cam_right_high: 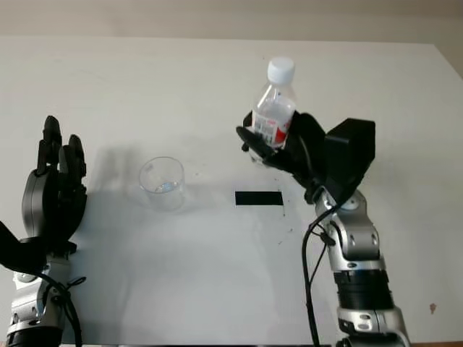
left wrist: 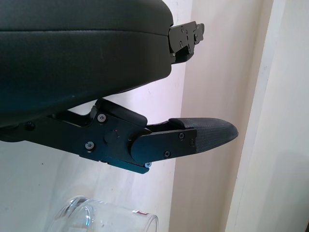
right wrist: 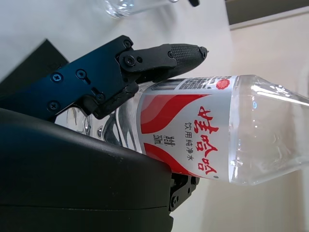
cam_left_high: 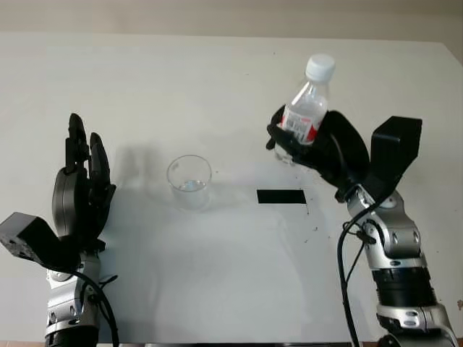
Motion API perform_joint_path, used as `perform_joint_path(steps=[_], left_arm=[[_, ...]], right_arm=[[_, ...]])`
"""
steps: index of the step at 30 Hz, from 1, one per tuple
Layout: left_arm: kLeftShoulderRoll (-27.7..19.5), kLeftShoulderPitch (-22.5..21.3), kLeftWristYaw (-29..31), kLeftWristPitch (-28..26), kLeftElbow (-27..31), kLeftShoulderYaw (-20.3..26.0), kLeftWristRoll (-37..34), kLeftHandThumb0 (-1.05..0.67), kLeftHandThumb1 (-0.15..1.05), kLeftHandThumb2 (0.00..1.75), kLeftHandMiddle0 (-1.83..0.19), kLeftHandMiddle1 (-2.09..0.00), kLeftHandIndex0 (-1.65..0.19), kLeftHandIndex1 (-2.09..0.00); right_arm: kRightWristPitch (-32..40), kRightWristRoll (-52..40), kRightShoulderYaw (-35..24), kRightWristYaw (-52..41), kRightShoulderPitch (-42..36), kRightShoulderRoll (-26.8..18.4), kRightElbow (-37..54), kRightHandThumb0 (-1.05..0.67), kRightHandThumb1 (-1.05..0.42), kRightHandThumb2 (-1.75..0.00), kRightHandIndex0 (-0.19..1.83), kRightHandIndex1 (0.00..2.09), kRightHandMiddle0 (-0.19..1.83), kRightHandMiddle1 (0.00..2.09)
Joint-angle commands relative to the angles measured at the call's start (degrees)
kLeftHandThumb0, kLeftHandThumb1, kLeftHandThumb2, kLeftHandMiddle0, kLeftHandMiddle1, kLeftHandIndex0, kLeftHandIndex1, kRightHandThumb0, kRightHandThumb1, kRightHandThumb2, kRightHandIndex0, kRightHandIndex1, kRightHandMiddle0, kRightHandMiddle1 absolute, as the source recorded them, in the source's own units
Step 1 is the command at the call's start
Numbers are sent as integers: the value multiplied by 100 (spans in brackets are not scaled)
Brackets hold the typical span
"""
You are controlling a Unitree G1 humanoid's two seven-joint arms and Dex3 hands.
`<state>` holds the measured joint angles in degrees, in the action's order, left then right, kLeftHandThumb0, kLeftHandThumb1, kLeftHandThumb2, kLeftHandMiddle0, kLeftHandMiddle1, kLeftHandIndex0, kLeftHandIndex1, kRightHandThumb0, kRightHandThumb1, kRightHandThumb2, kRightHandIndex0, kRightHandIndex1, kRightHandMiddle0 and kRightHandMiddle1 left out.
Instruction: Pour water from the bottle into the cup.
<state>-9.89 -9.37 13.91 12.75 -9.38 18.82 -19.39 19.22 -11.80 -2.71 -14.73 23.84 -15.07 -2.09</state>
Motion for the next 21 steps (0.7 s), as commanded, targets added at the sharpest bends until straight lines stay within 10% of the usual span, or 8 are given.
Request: perform_joint_path(steps=[1, 21], left_arm=[[7, 157, 26, 17, -84, 16, -18, -70, 105, 54, 19, -2, 19, -2], [-61, 141, 22, -9, -113, 56, -15, -72, 105, 53, 18, -5, 18, -4]], right_arm=[[83, 44, -10, 74, -128, 50, 238, -44, -105, -49, 102, 209, 75, 209], [-709, 398, 196, 311, -662, 701, -310, -49, -105, -47, 44, 209, 39, 209]])
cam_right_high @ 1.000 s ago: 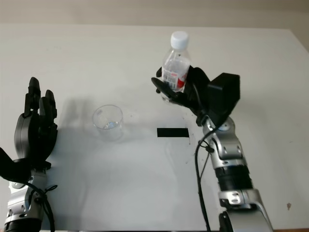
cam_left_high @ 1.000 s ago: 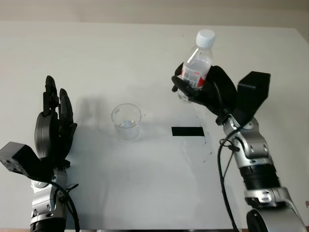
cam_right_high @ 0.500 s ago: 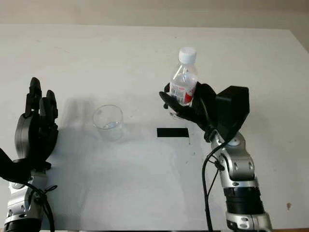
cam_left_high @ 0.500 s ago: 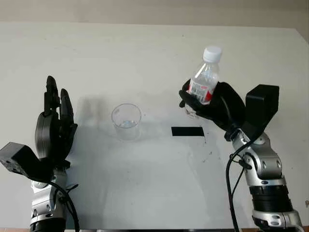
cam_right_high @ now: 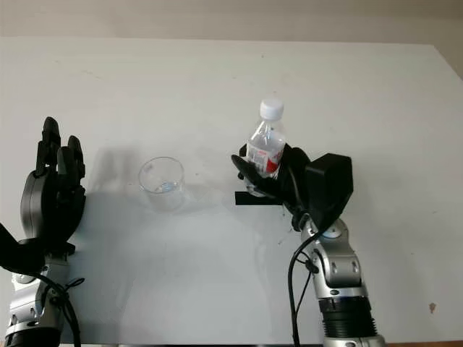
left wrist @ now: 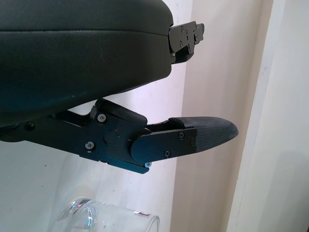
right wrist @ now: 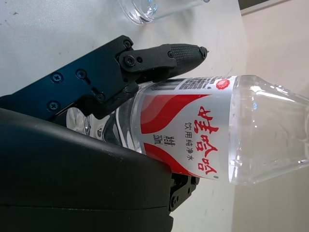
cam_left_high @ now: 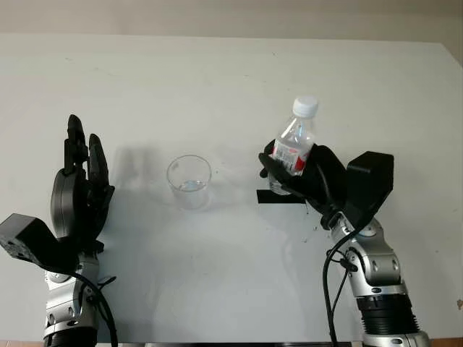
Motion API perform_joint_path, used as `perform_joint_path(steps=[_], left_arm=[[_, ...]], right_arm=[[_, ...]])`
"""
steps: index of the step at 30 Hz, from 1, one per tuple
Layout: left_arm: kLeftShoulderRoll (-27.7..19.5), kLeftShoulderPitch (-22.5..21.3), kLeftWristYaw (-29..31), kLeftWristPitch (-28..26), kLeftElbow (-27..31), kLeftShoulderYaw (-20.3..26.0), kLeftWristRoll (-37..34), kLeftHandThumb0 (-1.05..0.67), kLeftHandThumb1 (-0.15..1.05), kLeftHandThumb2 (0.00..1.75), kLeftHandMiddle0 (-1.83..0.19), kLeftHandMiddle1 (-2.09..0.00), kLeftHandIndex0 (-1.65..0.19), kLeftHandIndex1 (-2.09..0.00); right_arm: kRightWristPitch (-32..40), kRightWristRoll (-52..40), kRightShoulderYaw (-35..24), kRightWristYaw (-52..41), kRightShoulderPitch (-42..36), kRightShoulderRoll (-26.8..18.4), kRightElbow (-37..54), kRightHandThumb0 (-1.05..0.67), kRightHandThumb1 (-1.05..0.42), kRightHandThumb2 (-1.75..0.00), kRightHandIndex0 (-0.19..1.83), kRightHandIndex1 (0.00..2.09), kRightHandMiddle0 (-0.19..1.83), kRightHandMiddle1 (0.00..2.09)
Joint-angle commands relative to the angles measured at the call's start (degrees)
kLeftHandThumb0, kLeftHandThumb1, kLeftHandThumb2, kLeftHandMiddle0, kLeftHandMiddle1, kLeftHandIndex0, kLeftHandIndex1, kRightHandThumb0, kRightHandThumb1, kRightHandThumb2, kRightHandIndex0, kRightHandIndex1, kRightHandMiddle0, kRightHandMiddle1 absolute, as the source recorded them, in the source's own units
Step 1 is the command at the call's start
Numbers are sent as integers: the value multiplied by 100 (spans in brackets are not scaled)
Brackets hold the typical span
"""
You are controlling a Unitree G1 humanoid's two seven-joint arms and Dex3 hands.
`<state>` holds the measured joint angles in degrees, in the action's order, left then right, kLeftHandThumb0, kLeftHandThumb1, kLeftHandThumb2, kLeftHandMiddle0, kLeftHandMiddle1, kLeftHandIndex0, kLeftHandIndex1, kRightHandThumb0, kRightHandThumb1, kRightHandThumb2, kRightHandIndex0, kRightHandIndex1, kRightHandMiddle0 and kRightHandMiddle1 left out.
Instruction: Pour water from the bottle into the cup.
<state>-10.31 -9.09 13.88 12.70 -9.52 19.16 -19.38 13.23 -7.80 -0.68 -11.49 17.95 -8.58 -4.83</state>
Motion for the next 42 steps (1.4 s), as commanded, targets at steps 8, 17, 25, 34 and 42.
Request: perform_joint_path(steps=[8, 17, 25, 34, 42], left_arm=[[-35, 87, 28, 9, -62, 39, -25, -71, 105, 53, 19, -5, 19, -4], [-62, 53, 59, -12, -53, 35, -37, -72, 105, 53, 19, -4, 19, -4], [-89, 34, 57, 10, -84, 60, -47, -72, 105, 52, 19, -5, 19, -4], [-105, 32, 65, -12, -84, 63, -65, -71, 105, 51, 19, -5, 19, -5], [-94, 6, 27, -4, -101, 55, -46, -71, 105, 52, 19, -5, 18, -5]], right_arm=[[-712, 204, 87, -80, -163, 72, -302, -50, -105, -47, 47, 209, 39, 209], [-1266, 536, 158, 143, -329, 179, -542, -50, -105, -45, 47, 209, 45, 209], [-1460, 512, 112, 208, -464, 274, -794, -53, -105, -39, 39, 209, 42, 209], [-1774, 153, -130, 184, -659, 472, -868, -56, -105, -15, 5, 186, -2, 183], [-2485, 286, -126, -228, -678, 163, -1101, -67, -102, -5, -6, 16, -12, 23]])
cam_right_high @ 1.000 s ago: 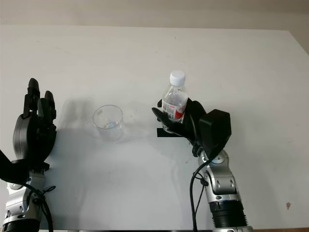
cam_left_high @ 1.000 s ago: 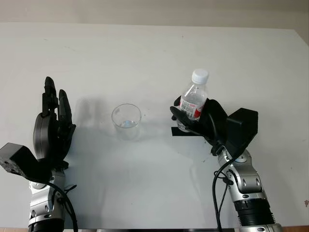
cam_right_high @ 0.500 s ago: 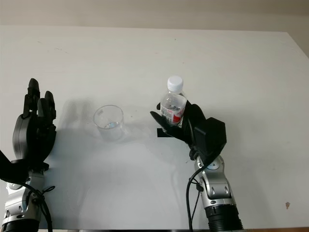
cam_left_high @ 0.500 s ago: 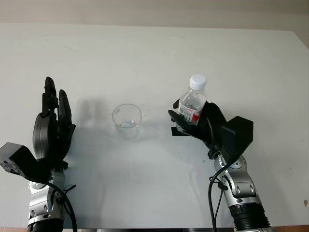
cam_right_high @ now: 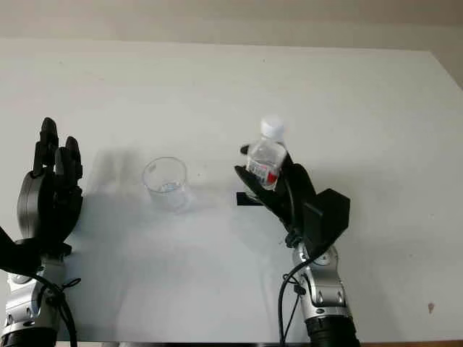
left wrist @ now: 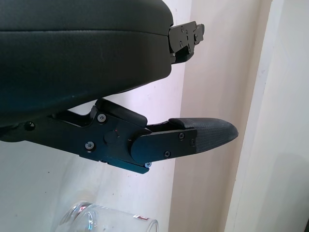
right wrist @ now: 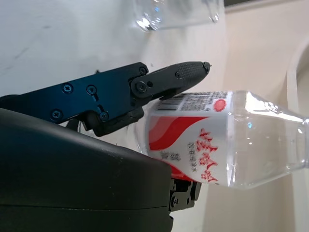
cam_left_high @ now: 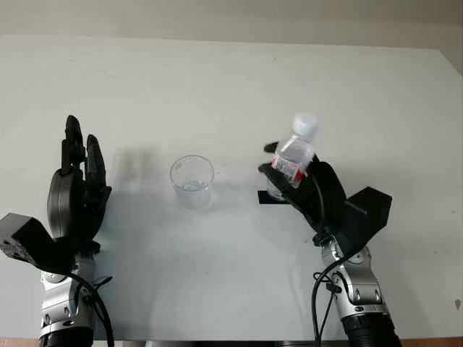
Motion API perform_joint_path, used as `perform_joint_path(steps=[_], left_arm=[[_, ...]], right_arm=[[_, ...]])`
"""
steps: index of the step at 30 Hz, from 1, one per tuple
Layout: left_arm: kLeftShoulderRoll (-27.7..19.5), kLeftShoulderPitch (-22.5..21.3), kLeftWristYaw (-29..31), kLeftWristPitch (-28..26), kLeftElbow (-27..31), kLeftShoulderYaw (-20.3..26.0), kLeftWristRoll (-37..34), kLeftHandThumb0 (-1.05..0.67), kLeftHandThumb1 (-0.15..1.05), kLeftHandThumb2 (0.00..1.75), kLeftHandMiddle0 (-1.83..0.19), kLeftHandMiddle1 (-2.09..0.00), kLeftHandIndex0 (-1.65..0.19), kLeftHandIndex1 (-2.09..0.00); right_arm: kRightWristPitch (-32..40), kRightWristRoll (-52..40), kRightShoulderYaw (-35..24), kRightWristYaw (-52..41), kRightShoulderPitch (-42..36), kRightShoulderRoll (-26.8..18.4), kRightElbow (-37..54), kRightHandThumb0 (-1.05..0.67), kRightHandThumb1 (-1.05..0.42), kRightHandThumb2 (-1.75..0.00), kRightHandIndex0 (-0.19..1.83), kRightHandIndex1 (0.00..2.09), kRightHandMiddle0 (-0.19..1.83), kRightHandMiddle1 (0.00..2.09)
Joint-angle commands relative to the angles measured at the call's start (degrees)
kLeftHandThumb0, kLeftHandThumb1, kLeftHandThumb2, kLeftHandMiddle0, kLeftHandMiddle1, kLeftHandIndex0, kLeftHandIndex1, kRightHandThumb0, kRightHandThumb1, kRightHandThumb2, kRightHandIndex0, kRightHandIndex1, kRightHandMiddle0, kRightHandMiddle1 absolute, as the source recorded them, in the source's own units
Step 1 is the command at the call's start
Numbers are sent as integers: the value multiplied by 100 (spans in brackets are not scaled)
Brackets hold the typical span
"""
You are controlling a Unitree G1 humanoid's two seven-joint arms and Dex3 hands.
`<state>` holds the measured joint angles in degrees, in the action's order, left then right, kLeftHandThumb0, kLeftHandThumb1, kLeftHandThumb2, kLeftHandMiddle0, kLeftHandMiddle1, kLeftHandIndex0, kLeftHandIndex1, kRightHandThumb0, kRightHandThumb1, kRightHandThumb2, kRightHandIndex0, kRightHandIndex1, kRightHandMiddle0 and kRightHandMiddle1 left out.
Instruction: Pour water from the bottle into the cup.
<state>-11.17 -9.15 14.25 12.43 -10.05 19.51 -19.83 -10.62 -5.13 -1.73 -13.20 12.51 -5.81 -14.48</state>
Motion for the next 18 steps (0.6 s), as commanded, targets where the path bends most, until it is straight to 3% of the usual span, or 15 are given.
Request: perform_joint_path(steps=[1, 4, 18], left_arm=[[-7, 9, -8, 20, -47, 20, -9, -71, 105, 52, 19, -5, 19, -5], [-6, 5, -9, 4, -48, 22, -20, -71, 105, 52, 19, -5, 19, -5], [8, -61, -31, 104, -177, 2, 24, -72, 105, 52, 18, -5, 19, -5]], right_arm=[[-202, 24, -23, -118, -118, -141, -191, -70, -100, -4, -13, 7, -16, 12], [-365, -9, -37, -236, -90, -171, -277, -72, -98, -5, -19, 1, -19, 1], [-1107, -28, -110, -707, 67, -493, -671, -91, -99, -6, -19, 0, -19, 0]])
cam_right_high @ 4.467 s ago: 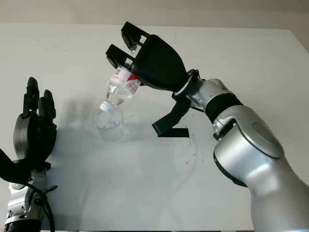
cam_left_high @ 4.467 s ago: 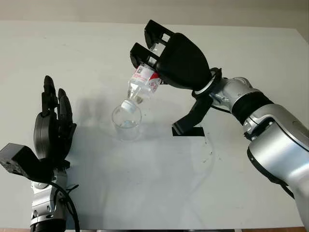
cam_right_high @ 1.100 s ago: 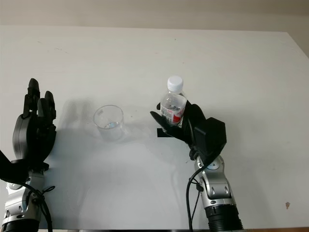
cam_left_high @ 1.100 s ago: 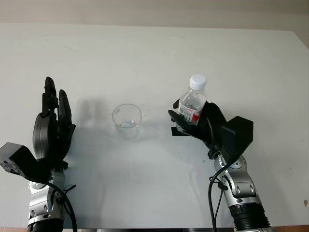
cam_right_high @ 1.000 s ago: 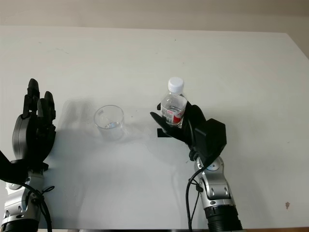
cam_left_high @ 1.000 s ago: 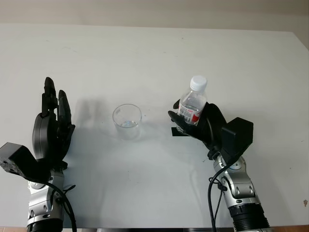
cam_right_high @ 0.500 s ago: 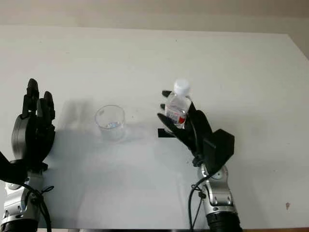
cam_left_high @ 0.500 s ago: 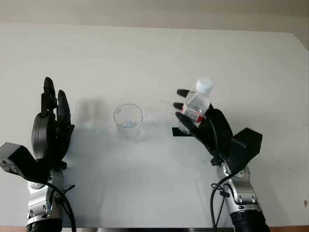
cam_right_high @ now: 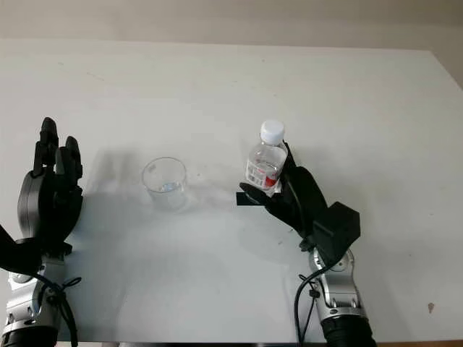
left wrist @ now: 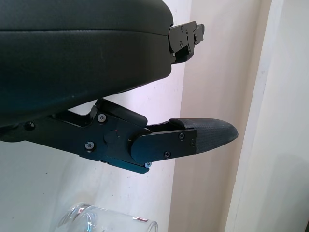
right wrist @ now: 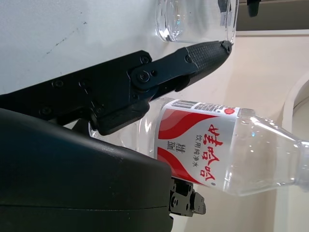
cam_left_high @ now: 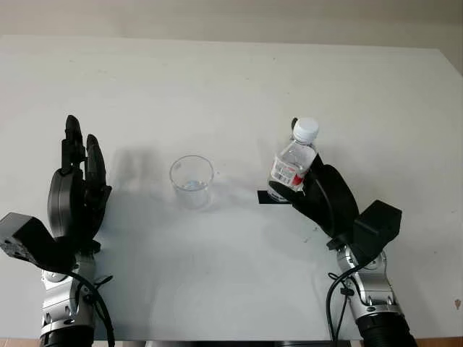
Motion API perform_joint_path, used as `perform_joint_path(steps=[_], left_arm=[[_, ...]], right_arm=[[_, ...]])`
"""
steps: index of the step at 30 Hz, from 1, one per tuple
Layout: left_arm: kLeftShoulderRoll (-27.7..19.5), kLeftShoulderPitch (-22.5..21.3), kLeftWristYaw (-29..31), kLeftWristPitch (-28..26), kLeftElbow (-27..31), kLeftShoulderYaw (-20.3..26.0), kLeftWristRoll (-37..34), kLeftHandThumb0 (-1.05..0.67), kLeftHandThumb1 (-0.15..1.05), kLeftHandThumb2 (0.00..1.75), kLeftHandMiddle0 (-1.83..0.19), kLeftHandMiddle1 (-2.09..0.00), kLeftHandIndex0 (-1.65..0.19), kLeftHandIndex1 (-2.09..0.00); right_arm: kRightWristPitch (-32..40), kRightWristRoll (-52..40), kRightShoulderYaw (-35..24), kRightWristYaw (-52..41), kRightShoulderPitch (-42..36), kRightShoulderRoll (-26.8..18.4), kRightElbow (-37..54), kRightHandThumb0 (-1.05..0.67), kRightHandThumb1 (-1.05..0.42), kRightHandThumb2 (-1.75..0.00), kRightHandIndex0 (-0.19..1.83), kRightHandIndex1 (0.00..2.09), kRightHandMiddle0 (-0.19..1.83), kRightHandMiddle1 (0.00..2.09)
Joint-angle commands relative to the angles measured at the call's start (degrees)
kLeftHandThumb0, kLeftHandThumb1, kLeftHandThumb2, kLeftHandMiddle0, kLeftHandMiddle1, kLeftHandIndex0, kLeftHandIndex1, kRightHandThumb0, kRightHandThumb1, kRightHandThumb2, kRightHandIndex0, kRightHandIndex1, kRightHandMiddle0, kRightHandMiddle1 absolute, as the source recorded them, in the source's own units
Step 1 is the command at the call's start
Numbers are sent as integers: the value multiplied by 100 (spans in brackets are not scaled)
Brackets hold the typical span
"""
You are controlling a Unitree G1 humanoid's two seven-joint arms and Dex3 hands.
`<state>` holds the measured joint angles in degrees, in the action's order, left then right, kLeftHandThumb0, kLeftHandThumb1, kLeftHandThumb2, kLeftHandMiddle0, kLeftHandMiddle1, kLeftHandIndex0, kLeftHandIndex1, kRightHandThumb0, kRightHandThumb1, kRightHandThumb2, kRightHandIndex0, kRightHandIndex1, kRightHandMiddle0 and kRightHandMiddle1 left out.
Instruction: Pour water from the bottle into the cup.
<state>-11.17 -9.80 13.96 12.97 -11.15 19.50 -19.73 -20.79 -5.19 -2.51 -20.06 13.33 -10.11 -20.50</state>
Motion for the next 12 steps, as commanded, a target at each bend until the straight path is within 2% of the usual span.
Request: perform_joint_path(steps=[1, 12], left_arm=[[12, 1, 0, 58, -72, 2, 12, -72, 105, 52, 19, -5, 19, -4], [23, 55, 52, 71, -27, 1, -47, -71, 105, 52, 19, -4, 19, -3]], right_arm=[[-65, -57, -58, -9, -15, -49, -58, -92, -99, -5, -19, 0, -19, 0], [-370, -30, -104, 361, -47, 123, -38, -92, -101, -6, -19, 0, -19, 0]])
